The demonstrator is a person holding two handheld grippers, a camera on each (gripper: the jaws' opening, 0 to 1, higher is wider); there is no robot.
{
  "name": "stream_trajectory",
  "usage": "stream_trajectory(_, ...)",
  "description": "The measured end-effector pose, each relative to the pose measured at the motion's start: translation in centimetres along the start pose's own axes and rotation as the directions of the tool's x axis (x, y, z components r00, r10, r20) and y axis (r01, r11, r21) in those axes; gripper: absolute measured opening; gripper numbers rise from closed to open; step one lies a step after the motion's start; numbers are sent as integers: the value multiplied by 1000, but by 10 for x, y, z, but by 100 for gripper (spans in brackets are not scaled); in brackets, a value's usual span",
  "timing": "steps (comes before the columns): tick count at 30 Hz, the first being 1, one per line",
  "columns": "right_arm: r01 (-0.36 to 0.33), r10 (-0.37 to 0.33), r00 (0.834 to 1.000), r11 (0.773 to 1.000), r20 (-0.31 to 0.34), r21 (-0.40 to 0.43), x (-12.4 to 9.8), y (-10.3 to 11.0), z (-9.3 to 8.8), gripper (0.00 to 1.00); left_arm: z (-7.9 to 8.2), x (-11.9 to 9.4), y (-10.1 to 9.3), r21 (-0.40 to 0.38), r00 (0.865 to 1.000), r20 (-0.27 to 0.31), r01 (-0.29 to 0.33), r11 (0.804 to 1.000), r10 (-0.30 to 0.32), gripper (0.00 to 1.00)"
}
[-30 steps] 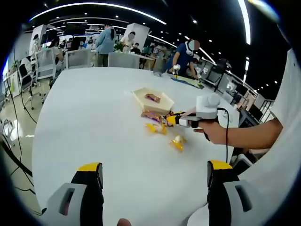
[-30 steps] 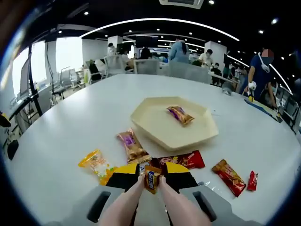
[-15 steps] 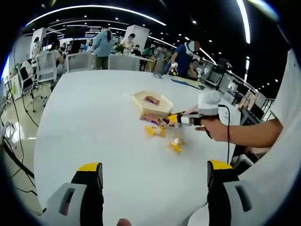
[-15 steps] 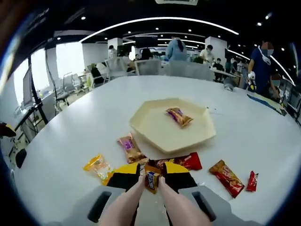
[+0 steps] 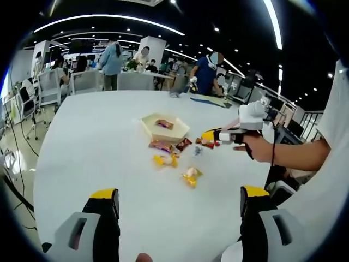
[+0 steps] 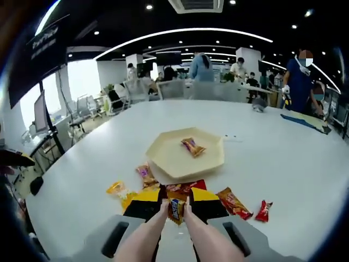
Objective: Place the target food into the container with the food tongs after gripping and lifting it, then release it inside without dropping or visibly crushing the food.
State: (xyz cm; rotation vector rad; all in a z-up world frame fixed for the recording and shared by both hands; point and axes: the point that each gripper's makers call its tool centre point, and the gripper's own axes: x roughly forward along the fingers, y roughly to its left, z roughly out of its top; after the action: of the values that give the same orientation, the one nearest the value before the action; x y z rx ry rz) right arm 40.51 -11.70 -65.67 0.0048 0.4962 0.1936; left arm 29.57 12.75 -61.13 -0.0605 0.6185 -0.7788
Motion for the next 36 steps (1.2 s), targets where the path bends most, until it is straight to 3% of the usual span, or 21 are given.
stream_trajectory(12,-5,6,999,1000,37,-11,-75,-46,7,19,19,40,-43,31,998,40,53,998,-54,92)
stream_trajectory(18,-37,38,998,999,40,-19,-92,-62,3,19,20,63,-56,19,998,54,40,999,-41,94)
stream_trajectory(22,-60,62,998,997,32,-49,-96,-71,-3,19,16,80,-61,-7,998,60,18,1000,-18,94)
stream_trajectory(27,-82,85,996,994,37,-67,-96,-75,2,19,20,87,-74,-8,997,64,33,999,-32,95)
stream_trajectory(36,-124,127,991,988,33,-87,-85,-71,9,19,24,91,-72,-17,998,62,16,1000,-15,95)
